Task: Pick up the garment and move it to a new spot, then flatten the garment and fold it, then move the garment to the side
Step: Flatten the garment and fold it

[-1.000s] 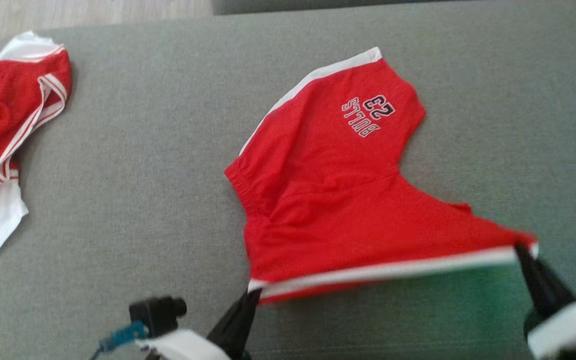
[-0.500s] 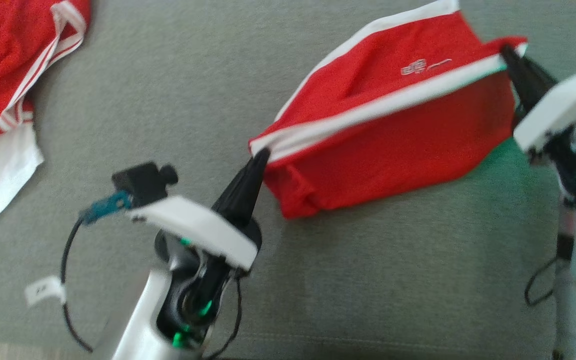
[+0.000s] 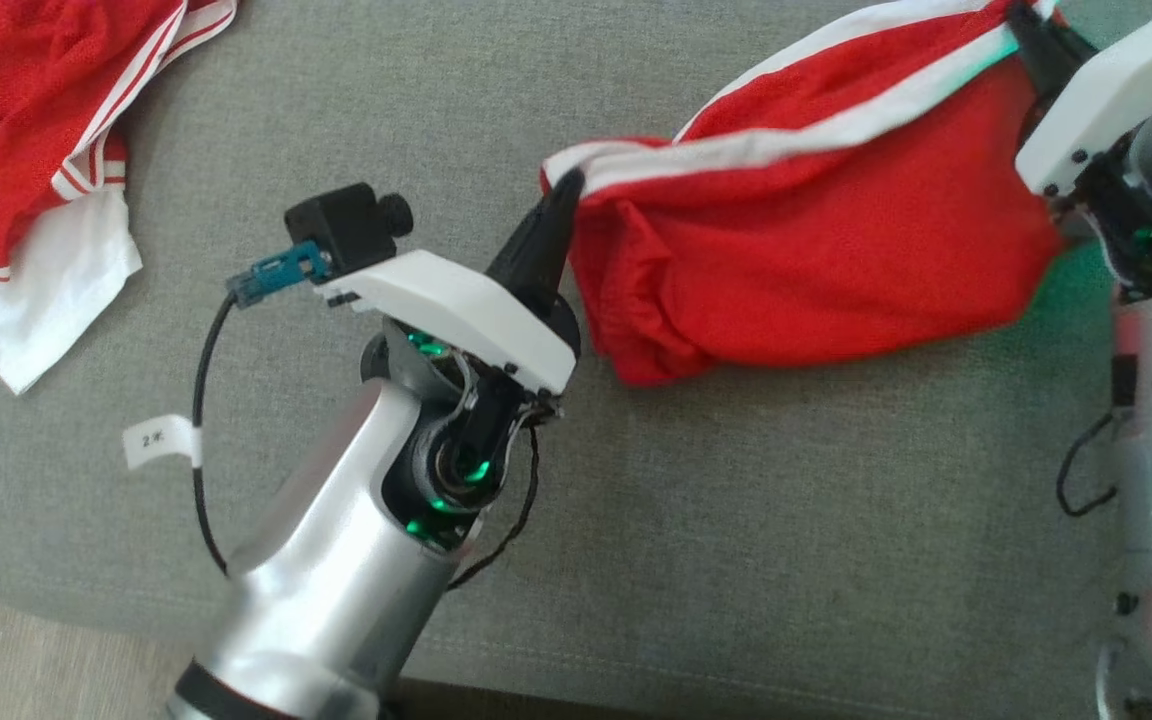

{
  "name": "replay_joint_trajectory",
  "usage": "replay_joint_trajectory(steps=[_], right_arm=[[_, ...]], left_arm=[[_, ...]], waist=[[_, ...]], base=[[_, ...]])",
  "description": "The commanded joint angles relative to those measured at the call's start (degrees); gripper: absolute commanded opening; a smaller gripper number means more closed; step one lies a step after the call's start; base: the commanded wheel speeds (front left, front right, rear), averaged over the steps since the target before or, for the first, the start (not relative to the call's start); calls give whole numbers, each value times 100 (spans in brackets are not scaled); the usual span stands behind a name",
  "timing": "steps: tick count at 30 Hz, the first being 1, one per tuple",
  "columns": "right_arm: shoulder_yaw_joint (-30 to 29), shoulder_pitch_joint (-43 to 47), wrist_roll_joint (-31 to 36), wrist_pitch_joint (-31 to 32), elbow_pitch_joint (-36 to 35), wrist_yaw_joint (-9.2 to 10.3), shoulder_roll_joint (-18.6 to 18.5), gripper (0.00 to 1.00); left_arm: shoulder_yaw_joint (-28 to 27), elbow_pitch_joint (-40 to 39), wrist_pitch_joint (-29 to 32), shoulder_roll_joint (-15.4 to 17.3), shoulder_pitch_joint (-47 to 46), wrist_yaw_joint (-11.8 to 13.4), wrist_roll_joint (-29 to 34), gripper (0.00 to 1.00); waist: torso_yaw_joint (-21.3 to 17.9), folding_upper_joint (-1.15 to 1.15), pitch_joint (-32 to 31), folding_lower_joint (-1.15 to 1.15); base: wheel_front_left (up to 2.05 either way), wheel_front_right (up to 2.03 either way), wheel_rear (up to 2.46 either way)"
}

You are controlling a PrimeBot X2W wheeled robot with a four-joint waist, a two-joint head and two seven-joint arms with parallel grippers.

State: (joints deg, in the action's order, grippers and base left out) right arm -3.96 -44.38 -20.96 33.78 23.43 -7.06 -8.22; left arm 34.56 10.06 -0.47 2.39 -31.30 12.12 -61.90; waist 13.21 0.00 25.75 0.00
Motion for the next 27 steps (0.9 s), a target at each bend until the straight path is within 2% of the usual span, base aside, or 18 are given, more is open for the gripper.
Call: replay_joint_trajectory(steps=[1,13,14,15,16,17,18,19,23,27], right_arm=[[88,-232,55,-98,-149,-43,-36,0],[137,-620,152,-706,739,-43,-106,0],[166,-627,130,-734,796,-43,-103,0],[193,-637,109,-760,844,-43,-102,0],[222,-650,90,-790,885,-43,-110,10],[270,-662,69,-833,914,-43,-126,49],[324,-664,35,-874,936,-43,-144,95],[377,-664,-9,-917,944,-43,-165,100],[583,-639,-272,-1035,795,-43,-316,100],[826,-480,-275,-1017,474,-43,-717,100]], left_arm=[[-148,-137,-104,50,-137,13,-60,0],[175,388,-415,49,-353,7,-320,0],[192,434,-439,49,-370,21,-339,2],[210,478,-458,49,-389,36,-351,12],[230,520,-479,49,-411,49,-352,24],[252,562,-495,49,-430,58,-347,46],[275,602,-515,49,-448,66,-327,79],[288,636,-547,49,-459,78,-296,100],[340,685,-761,125,-451,165,-67,100],[415,495,-1216,372,-359,389,521,100]], waist=[[-9,0,5,0],[45,0,-4,0],[45,0,-7,0],[44,0,-6,0],[45,0,-6,0],[46,0,-8,0],[46,0,-15,0],[44,0,-24,0],[26,0,-73,0],[-26,0,-143,0]], base=[[0,0,0],[0,0,0],[0,0,0],[0,0,0],[0,0,0],[0,0,0],[0,0,0],[0,0,0],[0,0,0],[0,0,0]])
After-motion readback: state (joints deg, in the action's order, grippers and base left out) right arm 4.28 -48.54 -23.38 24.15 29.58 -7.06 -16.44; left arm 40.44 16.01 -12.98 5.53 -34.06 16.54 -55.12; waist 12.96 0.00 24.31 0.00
